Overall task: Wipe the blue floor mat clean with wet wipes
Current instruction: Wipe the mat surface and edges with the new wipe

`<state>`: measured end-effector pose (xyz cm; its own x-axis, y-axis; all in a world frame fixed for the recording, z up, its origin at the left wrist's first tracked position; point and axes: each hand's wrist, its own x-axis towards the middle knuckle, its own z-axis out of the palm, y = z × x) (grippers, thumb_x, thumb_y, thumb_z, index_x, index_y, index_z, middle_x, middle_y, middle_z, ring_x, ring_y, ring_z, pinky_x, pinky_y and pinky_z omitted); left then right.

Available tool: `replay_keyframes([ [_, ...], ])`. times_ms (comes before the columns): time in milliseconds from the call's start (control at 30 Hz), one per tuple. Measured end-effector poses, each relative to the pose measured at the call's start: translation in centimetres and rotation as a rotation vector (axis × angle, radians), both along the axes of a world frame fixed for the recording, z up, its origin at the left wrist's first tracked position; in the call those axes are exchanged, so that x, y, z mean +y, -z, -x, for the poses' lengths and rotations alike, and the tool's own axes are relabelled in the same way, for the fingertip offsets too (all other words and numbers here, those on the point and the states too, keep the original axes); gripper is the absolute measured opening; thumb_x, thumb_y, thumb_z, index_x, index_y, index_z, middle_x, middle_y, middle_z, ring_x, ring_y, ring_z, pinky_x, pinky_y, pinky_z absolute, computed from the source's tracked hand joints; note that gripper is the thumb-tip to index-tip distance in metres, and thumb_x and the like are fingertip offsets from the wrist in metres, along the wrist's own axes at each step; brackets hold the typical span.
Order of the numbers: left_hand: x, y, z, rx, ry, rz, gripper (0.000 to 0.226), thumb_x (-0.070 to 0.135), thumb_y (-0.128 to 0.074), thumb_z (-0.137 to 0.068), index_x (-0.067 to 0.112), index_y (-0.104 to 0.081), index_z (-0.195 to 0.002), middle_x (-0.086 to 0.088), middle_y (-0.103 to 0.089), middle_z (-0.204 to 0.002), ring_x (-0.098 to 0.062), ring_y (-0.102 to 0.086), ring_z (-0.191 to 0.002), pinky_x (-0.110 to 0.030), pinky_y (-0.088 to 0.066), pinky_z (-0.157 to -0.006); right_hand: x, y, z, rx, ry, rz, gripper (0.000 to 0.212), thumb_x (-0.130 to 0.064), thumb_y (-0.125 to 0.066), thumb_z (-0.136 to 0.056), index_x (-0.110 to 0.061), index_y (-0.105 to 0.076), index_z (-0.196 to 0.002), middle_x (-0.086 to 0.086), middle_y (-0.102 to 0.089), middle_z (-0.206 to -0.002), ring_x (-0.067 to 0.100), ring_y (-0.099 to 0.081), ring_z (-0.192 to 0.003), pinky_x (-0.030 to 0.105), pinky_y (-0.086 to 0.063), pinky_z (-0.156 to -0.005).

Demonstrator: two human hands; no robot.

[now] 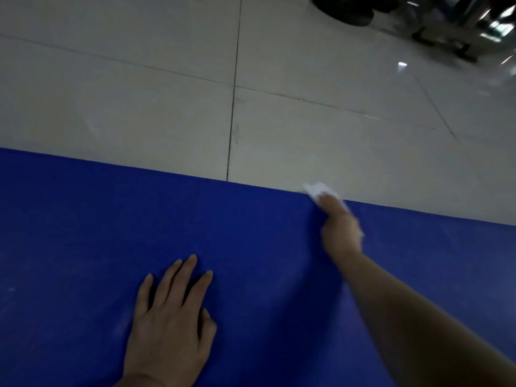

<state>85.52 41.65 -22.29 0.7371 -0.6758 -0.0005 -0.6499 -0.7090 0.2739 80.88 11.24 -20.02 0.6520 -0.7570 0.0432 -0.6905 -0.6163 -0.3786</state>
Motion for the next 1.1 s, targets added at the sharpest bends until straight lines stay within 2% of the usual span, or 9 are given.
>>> replay_keyframes([
  [100,0.0,-0.1,-0.1,0.006,0.002,-0.021,0.053,0.038,-0.037,-0.078,0.021,-0.065,-0.12,-0.006,-0.051,-0.139,-0.022,-0.041,-0.128,-0.05,-0.021,-0.108,-5.4,-1.0,3.9,0.128,0.311,-0.058,0.066,0.009,-0.039,-0.088,-0.018,-0.033,-0.148,0.002,-0.035,-0.152,0.031,-0.046,-0.128,0.042,-0.045,-0.095],
  [267,0.0,-0.4,-0.3,0.036,-0.011,-0.024,0.053,0.04,-0.038,-0.077,0.022,-0.067,-0.117,-0.006,-0.054,-0.135,-0.022,-0.044,-0.124,-0.05,-0.024,-0.106,-3.0,0.0,5.2,0.015,0.082,-0.045,0.059,0.001,-0.032,-0.09,-0.014,-0.033,-0.147,0.003,-0.031,-0.153,0.023,-0.034,-0.136,0.033,-0.031,-0.106],
  [367,0.1,-0.6,-0.3,0.032,-0.012,-0.039,0.053,0.039,-0.038,-0.078,0.021,-0.066,-0.118,-0.006,-0.052,-0.136,-0.023,-0.044,-0.124,-0.049,-0.024,-0.107,-3.2,0.8,5.7,0.009,0.057,0.019,0.069,0.011,-0.03,-0.089,-0.024,-0.029,-0.149,-0.008,-0.029,-0.153,0.012,-0.033,-0.136,0.029,-0.031,-0.109],
  [633,-0.3,-1.6,0.0,0.067,-0.056,-0.144,0.052,0.036,-0.039,-0.077,0.02,-0.065,-0.119,-0.006,-0.049,-0.139,-0.022,-0.04,-0.127,-0.042,-0.015,-0.112,-3.6,1.3,5.5,-0.041,0.09,0.007,0.061,0.008,-0.033,-0.09,-0.018,-0.036,-0.145,-0.004,-0.031,-0.153,0.013,-0.022,-0.143,0.03,-0.015,-0.119],
  [767,-2.2,-4.1,0.2,0.138,-0.114,-0.222,0.047,0.016,-0.074,-0.064,0.014,-0.068,-0.111,-0.011,-0.054,-0.132,-0.03,-0.053,-0.118,-0.056,-0.037,-0.104,-3.7,1.4,5.6,-0.055,0.094,-0.012,0.06,0.007,-0.034,-0.089,-0.015,-0.037,-0.145,-0.001,-0.033,-0.153,0.015,-0.021,-0.143,0.027,-0.011,-0.119],
  [833,-3.1,-5.4,0.0,0.15,-0.164,-0.243,0.044,0.01,-0.076,-0.064,0.011,-0.07,-0.107,-0.014,-0.054,-0.133,-0.032,-0.056,-0.116,-0.058,-0.036,-0.104,-3.7,1.3,5.6,-0.043,0.107,-0.03,0.059,0.007,-0.034,-0.09,-0.015,-0.038,-0.145,0.0,-0.031,-0.154,0.015,-0.019,-0.144,0.027,-0.009,-0.119],
  [900,-4.2,-5.8,-0.6,0.121,-0.169,-0.222,0.046,0.016,-0.071,-0.075,0.013,-0.064,-0.12,-0.013,-0.043,-0.144,-0.029,-0.046,-0.129,-0.055,-0.028,-0.111,-3.6,1.4,5.6,-0.041,0.123,-0.046,0.059,0.007,-0.034,-0.09,-0.016,-0.037,-0.144,0.0,-0.031,-0.154,0.014,-0.018,-0.144,0.027,-0.009,-0.119],
  [1000,-6.7,-4.9,-1.8,0.122,-0.166,-0.205,0.061,0.035,-0.045,-0.096,0.024,-0.022,-0.151,-0.003,0.0,-0.161,-0.019,-0.004,-0.147,-0.047,-0.006,-0.118,-3.4,1.6,5.5,-0.054,0.126,-0.041,0.06,0.007,-0.034,-0.089,-0.017,-0.038,-0.144,0.0,-0.032,-0.153,0.016,-0.02,-0.144,0.027,-0.01,-0.119],
  [1100,-8.6,-2.6,-2.5,0.143,-0.173,-0.212,0.06,0.044,-0.022,-0.099,0.027,-0.002,-0.154,0.0,0.015,-0.16,-0.018,0.012,-0.147,-0.051,0.002,-0.117,-3.6,1.6,5.3,-0.087,0.146,-0.027,0.058,0.007,-0.035,-0.089,-0.016,-0.041,-0.142,0.0,-0.036,-0.151,0.016,-0.024,-0.143,0.029,-0.014,-0.119],
])
